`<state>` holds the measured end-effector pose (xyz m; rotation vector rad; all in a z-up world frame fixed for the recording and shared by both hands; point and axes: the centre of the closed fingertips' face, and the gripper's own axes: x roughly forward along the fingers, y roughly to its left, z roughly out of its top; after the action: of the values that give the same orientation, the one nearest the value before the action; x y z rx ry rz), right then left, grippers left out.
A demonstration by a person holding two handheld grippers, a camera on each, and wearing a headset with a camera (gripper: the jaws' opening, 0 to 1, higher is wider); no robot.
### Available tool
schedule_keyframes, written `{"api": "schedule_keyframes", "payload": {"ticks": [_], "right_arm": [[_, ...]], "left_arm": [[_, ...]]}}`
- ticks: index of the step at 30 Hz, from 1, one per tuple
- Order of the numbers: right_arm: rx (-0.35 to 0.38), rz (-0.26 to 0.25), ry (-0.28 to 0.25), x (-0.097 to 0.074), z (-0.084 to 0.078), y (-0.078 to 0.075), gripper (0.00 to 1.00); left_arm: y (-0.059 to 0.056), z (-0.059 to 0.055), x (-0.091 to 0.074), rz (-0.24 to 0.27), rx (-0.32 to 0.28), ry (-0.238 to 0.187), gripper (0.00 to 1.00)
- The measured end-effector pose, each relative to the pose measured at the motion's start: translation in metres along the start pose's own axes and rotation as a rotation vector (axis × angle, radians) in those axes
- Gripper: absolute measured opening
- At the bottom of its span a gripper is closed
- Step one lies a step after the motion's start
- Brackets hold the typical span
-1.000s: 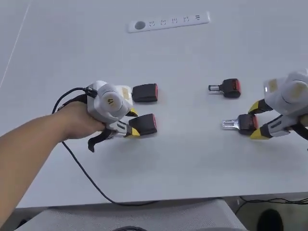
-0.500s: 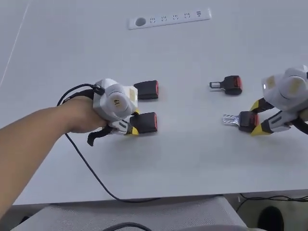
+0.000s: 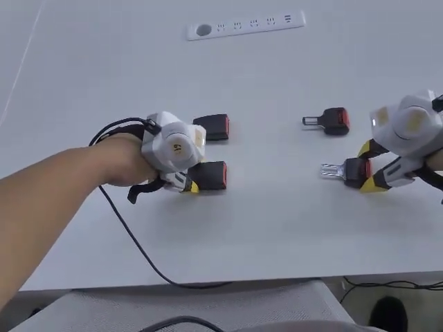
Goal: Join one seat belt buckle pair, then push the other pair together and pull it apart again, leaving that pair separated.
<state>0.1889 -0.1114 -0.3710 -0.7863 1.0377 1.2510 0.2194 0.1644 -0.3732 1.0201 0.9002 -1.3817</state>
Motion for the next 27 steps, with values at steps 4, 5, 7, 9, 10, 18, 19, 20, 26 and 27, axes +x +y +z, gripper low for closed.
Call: {"api": "schedule_keyframes", "payload": {"ticks": [4,5,7,9,10,18,19,20,26,27], "right_arm": [[-0.018,0.000,-0.010,0.001,0.001,-0.002,0.37],[-0.020,0.004,-0.012,0.001,0.001,-0.002,0.36],[-0.048,0.008,-0.015,0.001,0.001,-0.003,0.36],[-0.053,0.008,-0.014,0.002,0.002,-0.003,0.36],[-0.066,0.007,-0.011,0.002,0.002,-0.003,0.36],[-0.108,0.005,0.009,0.004,0.006,-0.002,0.36],[-0.105,0.004,0.007,0.005,0.007,-0.002,0.36],[-0.102,0.004,0.003,0.005,0.009,-0.002,0.36],[-0.101,0.001,-0.019,0.010,0.023,0.001,0.36],[-0.100,0.002,-0.023,0.010,0.026,0.002,0.36]], "left_arm": [[-0.001,0.001,0.000,-0.004,-0.001,0.005,0.33],[-0.001,0.001,0.000,-0.006,-0.003,0.003,0.33],[-0.002,0.003,0.000,-0.010,-0.011,0.000,0.33],[-0.003,0.004,-0.001,-0.011,-0.018,-0.001,0.33],[-0.004,0.004,-0.001,-0.011,-0.020,0.000,0.33],[-0.003,0.004,0.000,-0.015,-0.049,-0.008,0.33],[-0.003,0.004,0.000,-0.016,-0.052,-0.005,0.33],[-0.003,0.004,0.000,-0.017,-0.054,-0.003,0.33],[-0.001,0.001,0.000,-0.020,-0.053,0.001,0.33],[-0.001,0.001,0.001,-0.020,-0.053,0.001,0.33]]}}
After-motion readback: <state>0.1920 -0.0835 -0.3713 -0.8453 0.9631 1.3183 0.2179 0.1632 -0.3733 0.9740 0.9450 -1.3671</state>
